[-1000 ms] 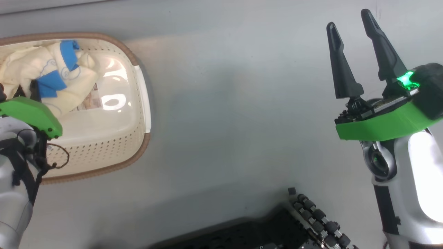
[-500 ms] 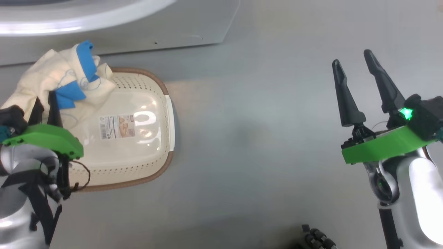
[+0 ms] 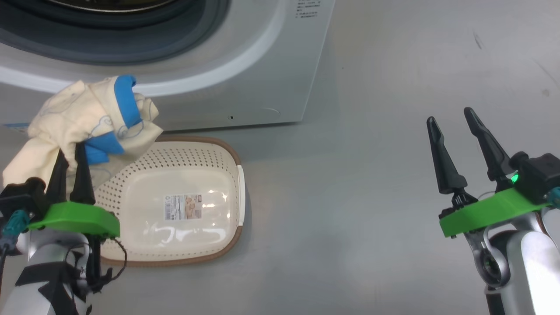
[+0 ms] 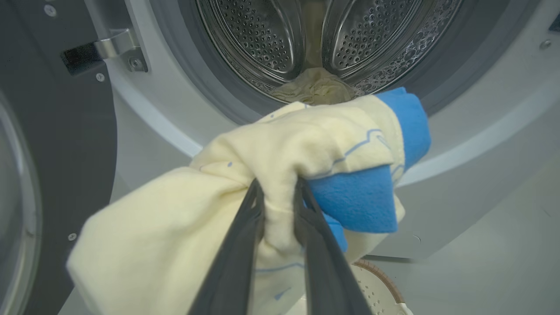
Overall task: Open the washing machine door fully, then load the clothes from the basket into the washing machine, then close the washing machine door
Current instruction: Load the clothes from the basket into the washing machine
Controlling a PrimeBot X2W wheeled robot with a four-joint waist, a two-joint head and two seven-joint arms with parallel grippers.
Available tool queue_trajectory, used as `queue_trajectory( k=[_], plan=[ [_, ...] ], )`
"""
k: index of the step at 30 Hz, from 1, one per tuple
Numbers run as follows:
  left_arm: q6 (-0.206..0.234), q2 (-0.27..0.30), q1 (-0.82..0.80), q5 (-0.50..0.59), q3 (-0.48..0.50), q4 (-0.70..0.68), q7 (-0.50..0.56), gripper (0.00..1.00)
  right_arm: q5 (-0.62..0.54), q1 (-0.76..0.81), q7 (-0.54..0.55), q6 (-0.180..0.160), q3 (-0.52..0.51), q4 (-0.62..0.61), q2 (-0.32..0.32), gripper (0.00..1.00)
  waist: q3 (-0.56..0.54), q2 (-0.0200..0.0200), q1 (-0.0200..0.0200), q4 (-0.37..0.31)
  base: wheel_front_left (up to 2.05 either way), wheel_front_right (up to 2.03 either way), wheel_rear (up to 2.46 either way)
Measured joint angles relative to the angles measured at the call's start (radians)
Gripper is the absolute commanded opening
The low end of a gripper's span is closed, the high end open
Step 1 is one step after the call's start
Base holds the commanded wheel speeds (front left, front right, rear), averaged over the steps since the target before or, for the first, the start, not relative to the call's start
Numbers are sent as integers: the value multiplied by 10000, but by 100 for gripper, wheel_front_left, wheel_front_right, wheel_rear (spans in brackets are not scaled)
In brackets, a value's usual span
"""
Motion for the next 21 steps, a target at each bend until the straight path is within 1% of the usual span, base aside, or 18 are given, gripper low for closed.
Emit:
queue_trajectory(
  k=[3,4,11,14,18,21],
  plan=[
    [-10,-98,417,272,144,-520,0,0,0,267,98,0,-56,-61,0,100,-451,0,0,144,0,0,0],
    [-90,-121,576,299,176,-650,0,0,-8,356,102,0,-63,-65,0,100,-597,0,0,185,0,0,0],
    [-73,-109,1667,533,182,-1413,2,0,-8,939,232,0,-77,-90,2,100,-1535,0,0,339,0,0,0],
    [27,-100,1993,543,157,-1806,15,0,10,1150,313,0,-71,-132,2,100,-1868,0,0,361,0,0,0],
    [345,-94,2527,646,77,-2623,328,0,10,1494,357,0,-75,-311,6,100,-2332,0,0,396,0,0,0],
    [460,-88,2760,688,35,-2884,384,0,8,1601,382,0,-75,-393,8,100,-2468,0,0,416,0,0,0]
  ],
)
